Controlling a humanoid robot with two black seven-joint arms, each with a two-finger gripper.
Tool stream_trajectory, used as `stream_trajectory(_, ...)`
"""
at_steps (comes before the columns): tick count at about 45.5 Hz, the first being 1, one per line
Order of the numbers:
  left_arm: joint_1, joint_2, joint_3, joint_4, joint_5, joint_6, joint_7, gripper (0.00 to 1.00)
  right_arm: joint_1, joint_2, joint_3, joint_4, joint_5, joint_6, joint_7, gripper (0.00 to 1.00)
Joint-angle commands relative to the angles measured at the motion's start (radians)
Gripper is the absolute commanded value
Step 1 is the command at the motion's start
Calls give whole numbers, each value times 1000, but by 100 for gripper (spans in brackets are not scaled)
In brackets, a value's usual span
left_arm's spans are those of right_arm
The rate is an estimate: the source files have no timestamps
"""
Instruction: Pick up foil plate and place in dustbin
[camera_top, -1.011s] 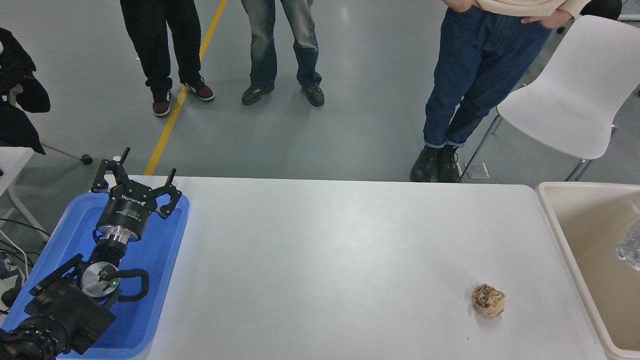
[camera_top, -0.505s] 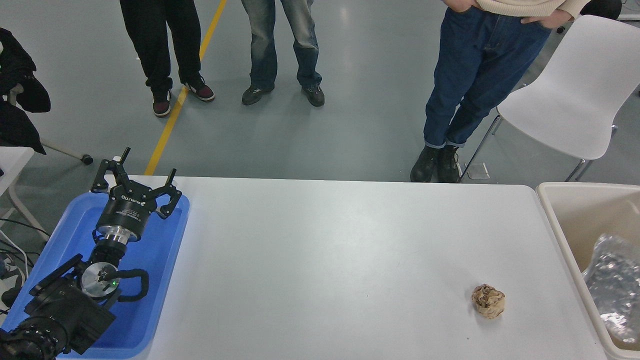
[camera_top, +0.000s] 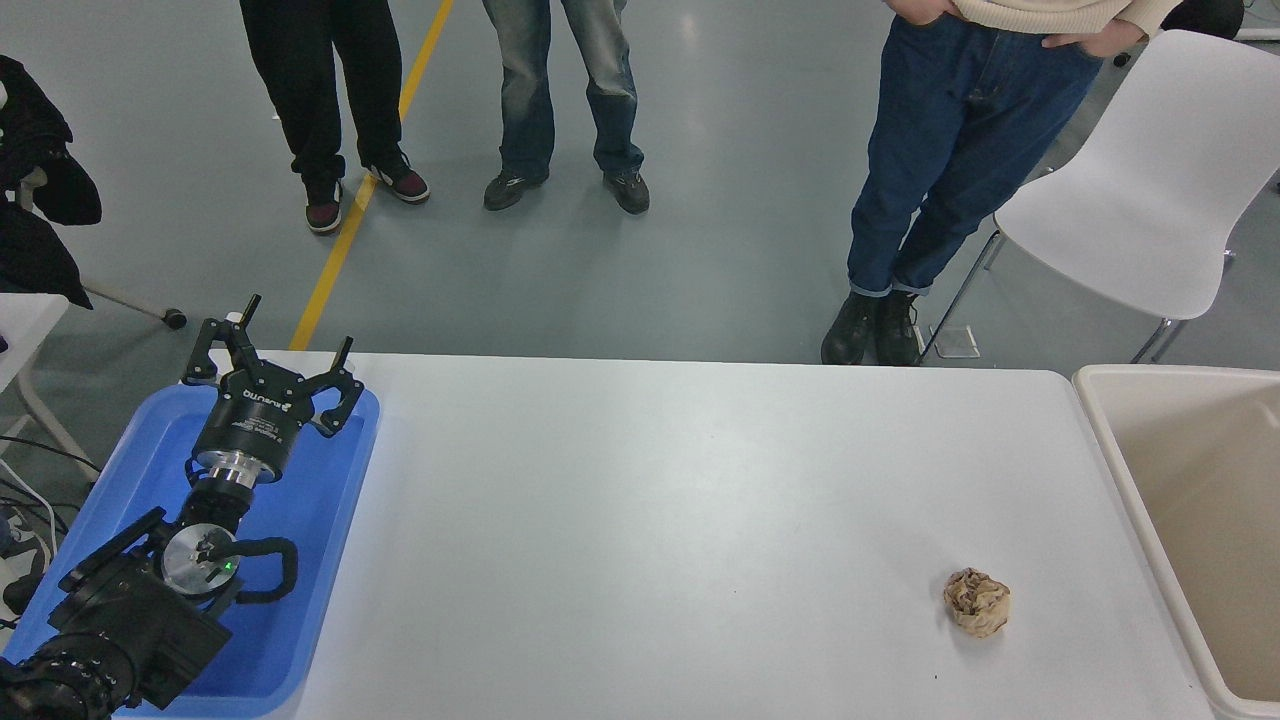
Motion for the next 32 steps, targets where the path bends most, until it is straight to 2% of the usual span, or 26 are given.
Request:
stream_trajectory(1, 0, 0, 0, 1, 0, 0, 2, 100, 131, -149, -3, 329, -96, 8, 0, 100)
stream_trajectory(7, -1, 0, 0, 1, 0, 0, 2, 100, 217, -256, -4, 570, -231, 20, 1, 100)
stream_trajectory(12, -1, 0, 0, 1, 0, 0, 2, 100, 274, -309, -6, 716, -285, 23, 0, 100)
stream_trajectory(25, -1, 0, 0, 1, 0, 0, 2, 100, 326, -324, -41, 920, -290, 25, 0, 100)
stream_trajectory(32, -1, 0, 0, -1, 0, 0, 2, 100, 438, -298, -170, 966, -285, 60, -2, 100)
